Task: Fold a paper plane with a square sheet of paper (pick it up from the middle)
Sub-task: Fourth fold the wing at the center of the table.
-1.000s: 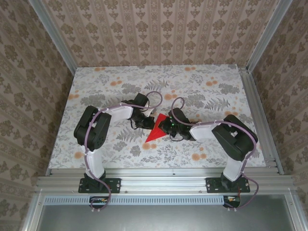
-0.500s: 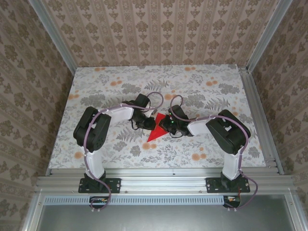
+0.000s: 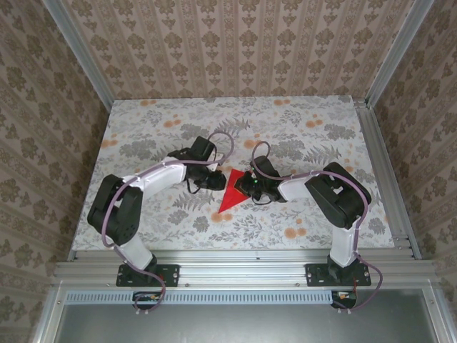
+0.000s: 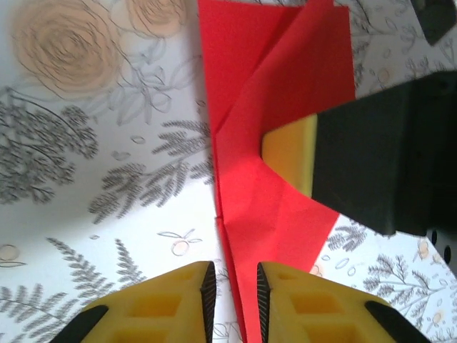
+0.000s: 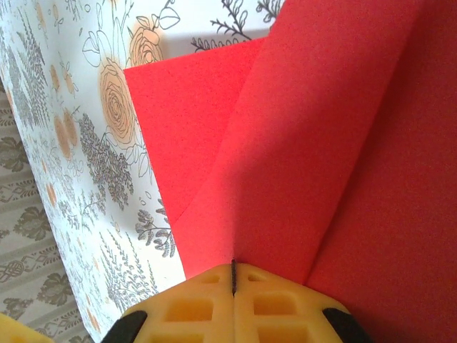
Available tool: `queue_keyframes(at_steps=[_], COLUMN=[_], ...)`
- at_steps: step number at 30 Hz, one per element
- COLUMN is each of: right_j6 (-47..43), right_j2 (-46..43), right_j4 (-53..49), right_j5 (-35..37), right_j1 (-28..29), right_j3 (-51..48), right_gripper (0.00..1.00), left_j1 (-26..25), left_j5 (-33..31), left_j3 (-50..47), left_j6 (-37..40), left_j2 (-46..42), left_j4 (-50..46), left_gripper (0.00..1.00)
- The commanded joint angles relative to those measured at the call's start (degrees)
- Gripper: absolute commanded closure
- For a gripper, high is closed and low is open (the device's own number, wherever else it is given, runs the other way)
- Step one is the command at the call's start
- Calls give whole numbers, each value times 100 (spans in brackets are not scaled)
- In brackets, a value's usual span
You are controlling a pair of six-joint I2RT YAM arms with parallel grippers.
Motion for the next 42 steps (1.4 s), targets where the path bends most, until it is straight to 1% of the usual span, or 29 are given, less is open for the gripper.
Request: queue_keyframes(at_steps=[1, 6, 10, 16, 22, 34, 42], right_j6=[-42, -16, -16, -39, -192, -874, -1231], right_j2=[169, 157, 136, 117, 146, 525, 903], right_j4=[-278, -203, -215, -196, -263, -1306, -1723], right_j5=[-172, -213, -230, -275, -232, -145, -74], right_j1=[0, -11, -34, -90, -202, -680, -896], right_j3=[-68, -102, -113, -115, 33, 967, 1497], right_gripper=[92, 92, 92, 92, 92, 92, 92], left_j1=[-128, -365, -476, -497, -501, -503, -505], left_j5=[457, 700, 708, 730, 629, 570, 654], left_j3=[-427, -677, -855, -1179, -1476, -2361, -2573], left_j6=[-365, -516, -580, -598, -548, -693, -729], left_j2=[43, 192, 262, 488, 404, -4, -173], left_j4=[348, 835, 1092, 1354, 1343, 1552, 1599], left_gripper=[79, 82, 83, 85, 86, 86, 86])
